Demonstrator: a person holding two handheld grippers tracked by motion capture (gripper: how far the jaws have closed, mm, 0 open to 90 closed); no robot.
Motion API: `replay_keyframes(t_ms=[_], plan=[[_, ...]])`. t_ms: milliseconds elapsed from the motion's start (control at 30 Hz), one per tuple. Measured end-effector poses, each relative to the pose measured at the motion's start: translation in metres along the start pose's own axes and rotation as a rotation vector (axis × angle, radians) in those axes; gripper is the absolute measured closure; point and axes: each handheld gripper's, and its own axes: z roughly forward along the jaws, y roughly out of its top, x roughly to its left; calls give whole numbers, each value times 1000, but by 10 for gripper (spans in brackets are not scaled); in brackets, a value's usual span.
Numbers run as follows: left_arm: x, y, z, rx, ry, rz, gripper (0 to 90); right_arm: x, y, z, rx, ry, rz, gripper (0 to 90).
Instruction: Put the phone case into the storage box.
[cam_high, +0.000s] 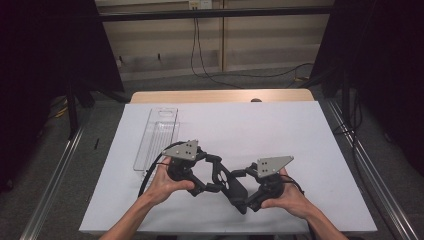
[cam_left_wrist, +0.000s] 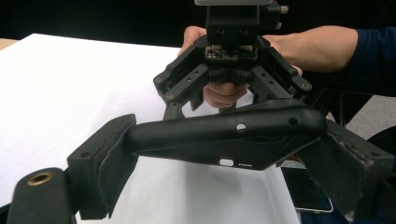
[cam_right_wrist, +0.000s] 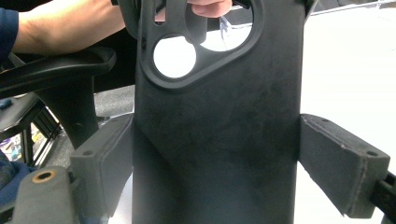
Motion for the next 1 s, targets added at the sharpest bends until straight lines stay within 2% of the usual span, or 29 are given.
replay_keyframes(t_ms=[300,533,600,800,1000], plan=[[0,2,-1,-14,19,-24,140,-1,1,0,-15,-1,26,123],[2,2,-6,-17,74,-48,141,-2,2,-3,-38,-12,48,65],[3,2,-8,-22,92,-56,140,-2,2,-4,-43,-42,50,10],[4,4,-15,-32,131,-78,141,-5,3,-9,-75,-82,65,4],[4,5,-18,-44,151,-92,140,-6,5,-13,-100,-119,80,0]])
